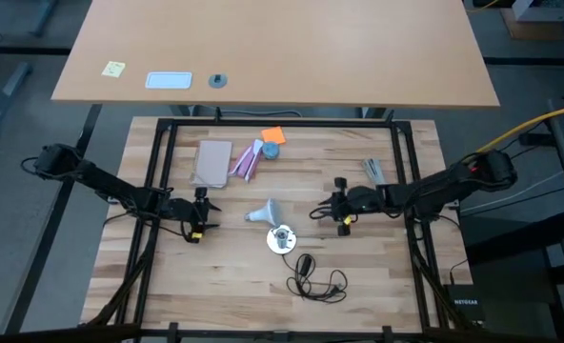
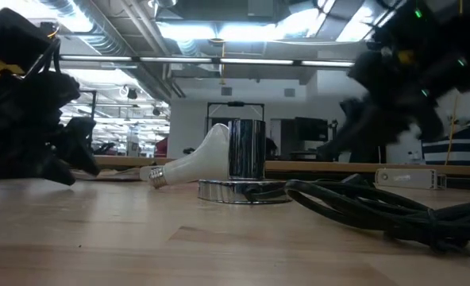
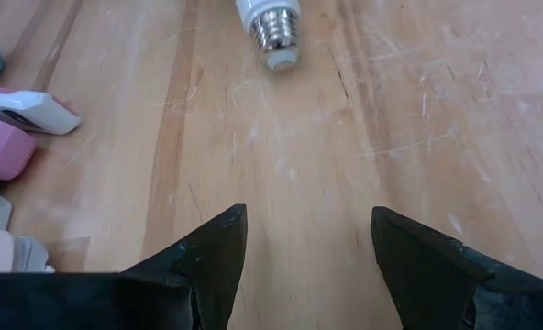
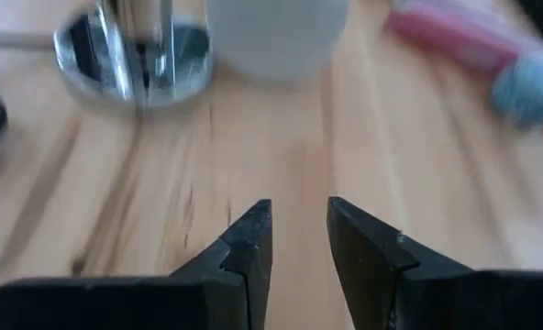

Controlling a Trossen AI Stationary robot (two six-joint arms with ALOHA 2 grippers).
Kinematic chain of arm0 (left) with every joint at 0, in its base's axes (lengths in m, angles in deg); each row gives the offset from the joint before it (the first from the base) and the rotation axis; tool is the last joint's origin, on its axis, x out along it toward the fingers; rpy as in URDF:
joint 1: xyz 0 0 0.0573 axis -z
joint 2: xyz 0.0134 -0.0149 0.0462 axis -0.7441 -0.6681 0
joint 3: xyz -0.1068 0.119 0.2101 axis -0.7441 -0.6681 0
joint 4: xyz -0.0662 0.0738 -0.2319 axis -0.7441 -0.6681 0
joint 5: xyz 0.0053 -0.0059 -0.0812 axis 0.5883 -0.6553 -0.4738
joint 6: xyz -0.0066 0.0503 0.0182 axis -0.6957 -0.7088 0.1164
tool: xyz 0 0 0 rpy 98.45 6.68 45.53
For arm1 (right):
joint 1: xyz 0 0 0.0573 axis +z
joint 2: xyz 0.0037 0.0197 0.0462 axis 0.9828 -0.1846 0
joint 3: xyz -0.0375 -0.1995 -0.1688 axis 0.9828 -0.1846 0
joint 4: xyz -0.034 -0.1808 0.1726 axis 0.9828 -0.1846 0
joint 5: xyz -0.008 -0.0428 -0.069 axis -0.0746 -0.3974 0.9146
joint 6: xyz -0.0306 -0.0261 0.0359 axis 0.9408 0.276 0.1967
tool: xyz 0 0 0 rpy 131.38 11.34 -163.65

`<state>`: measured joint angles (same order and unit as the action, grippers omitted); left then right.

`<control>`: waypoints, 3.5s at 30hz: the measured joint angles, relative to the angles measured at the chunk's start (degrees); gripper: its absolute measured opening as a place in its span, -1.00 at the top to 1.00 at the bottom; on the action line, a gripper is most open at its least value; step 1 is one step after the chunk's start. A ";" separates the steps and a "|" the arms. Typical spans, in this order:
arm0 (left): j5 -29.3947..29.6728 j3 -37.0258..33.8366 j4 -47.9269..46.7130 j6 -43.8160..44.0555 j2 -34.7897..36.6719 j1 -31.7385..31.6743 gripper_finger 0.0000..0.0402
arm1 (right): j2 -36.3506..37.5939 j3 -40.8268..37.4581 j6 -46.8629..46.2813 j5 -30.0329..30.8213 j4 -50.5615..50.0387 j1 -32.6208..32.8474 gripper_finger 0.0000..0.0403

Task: Screw lightbulb
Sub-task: Return to Home Position

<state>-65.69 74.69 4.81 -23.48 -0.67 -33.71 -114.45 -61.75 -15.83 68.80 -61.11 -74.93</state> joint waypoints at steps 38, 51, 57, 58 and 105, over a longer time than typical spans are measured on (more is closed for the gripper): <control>-0.02 0.00 -10.47 0.00 22.29 -0.19 -0.11 | 5.77 -20.99 -5.19 0.56 15.74 0.04 0.44; -0.02 0.00 -10.43 0.02 44.62 -0.19 -0.11 | 39.26 -20.96 -5.17 0.58 0.16 0.04 0.44; 0.13 0.00 -9.54 0.08 53.43 -0.19 -0.11 | 50.28 -20.96 -5.17 0.60 -0.66 0.04 0.44; 0.18 0.00 -8.49 0.03 53.15 -0.29 -0.11 | 51.84 -20.96 -5.19 0.58 -0.70 0.04 0.44; 0.22 0.00 -10.38 0.02 53.11 -3.65 -0.11 | 74.58 -21.01 -5.18 0.52 -17.01 0.04 0.44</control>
<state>-65.48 74.69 -5.58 -23.47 52.43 -37.36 -39.87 -82.75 -21.01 69.32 -78.12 -74.89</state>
